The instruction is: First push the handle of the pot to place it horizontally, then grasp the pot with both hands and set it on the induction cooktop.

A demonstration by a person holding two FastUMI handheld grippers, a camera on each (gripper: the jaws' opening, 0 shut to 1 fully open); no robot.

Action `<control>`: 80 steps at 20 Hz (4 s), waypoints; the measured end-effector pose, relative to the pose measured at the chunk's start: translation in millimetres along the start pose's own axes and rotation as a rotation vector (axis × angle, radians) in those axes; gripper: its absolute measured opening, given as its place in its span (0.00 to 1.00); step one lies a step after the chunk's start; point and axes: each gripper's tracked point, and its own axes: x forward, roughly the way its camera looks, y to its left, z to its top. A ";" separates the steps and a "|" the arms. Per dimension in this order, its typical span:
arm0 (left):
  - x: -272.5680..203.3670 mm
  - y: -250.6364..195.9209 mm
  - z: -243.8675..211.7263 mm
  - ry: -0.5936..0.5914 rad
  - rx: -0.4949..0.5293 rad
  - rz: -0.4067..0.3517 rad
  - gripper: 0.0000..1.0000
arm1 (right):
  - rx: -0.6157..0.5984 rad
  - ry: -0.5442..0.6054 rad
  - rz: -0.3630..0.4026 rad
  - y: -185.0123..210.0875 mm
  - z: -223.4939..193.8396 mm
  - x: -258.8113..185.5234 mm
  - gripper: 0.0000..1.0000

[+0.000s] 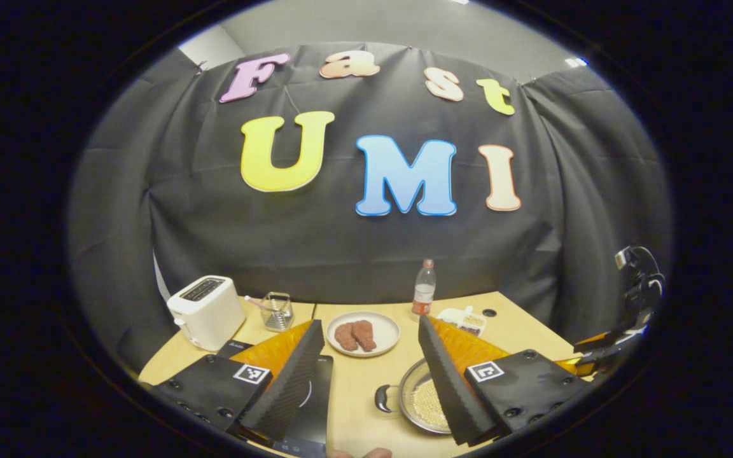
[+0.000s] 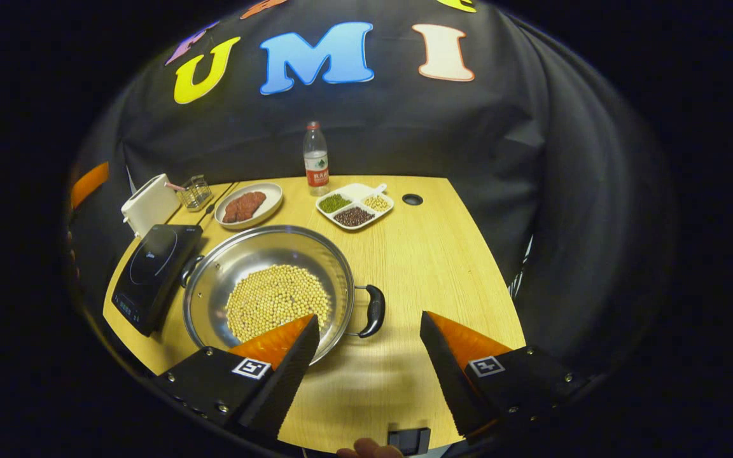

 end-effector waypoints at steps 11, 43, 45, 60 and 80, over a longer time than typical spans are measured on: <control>53.0 -44.5 -118.4 0.245 0.026 -0.098 0.95 | 0.061 -0.023 -0.012 -2.3 3.1 40.5 0.97; 105.2 -34.7 -227.2 0.525 0.056 -0.133 0.60 | 0.085 0.112 -0.027 10.1 -29.4 98.5 0.57; 96.0 -33.3 -211.9 0.517 0.044 -0.140 0.63 | 0.082 0.101 -0.037 13.0 -21.7 82.9 0.57; 34.3 76.8 -147.2 0.521 -0.023 -0.107 0.59 | 0.043 0.072 -0.035 121.5 21.1 5.3 0.57; 5.1 290.8 -132.8 0.545 -0.060 0.014 0.60 | -0.009 0.093 0.067 313.5 36.3 20.3 0.57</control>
